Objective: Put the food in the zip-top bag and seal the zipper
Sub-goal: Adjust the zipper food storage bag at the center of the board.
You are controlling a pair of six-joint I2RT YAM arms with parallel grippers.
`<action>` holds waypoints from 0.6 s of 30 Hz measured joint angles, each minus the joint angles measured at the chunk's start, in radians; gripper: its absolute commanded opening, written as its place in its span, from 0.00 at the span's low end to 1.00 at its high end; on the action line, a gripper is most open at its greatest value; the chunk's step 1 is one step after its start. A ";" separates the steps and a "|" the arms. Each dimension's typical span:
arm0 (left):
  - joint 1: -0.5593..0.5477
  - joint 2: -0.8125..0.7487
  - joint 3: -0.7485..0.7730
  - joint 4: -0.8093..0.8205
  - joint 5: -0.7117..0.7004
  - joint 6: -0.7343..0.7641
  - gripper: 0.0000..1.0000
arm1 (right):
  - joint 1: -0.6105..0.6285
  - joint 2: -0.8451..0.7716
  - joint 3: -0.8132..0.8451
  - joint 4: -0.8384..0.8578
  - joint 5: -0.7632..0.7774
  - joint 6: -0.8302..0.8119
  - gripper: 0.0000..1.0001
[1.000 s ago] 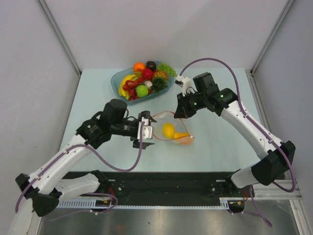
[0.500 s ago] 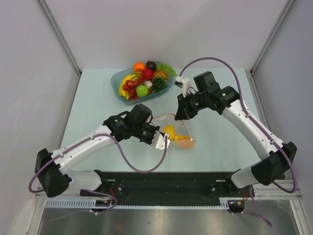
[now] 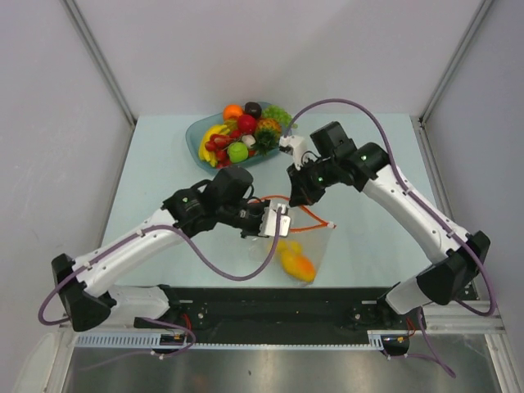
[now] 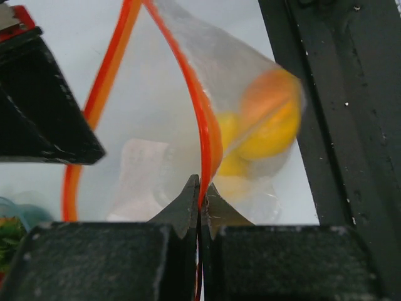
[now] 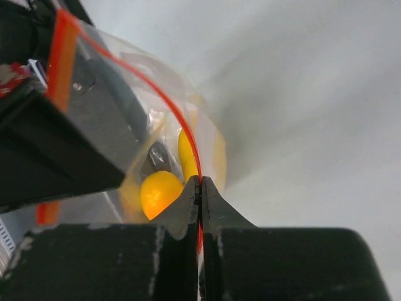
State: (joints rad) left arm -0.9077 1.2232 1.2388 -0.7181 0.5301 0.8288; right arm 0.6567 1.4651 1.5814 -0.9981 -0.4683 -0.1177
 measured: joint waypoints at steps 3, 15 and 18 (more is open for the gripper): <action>0.001 -0.044 -0.006 0.006 0.004 -0.027 0.00 | -0.050 0.043 0.079 -0.012 0.014 -0.011 0.00; -0.035 -0.014 -0.134 -0.087 -0.007 0.011 0.21 | -0.014 0.023 0.034 0.019 0.035 -0.037 0.00; -0.033 -0.016 -0.152 -0.080 -0.015 0.000 0.60 | -0.036 0.036 0.018 0.022 0.043 -0.037 0.00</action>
State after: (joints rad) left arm -0.9405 1.2076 1.0870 -0.7979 0.5148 0.8291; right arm 0.6209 1.5009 1.5997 -0.9764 -0.4252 -0.1551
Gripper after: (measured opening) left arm 0.269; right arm 0.010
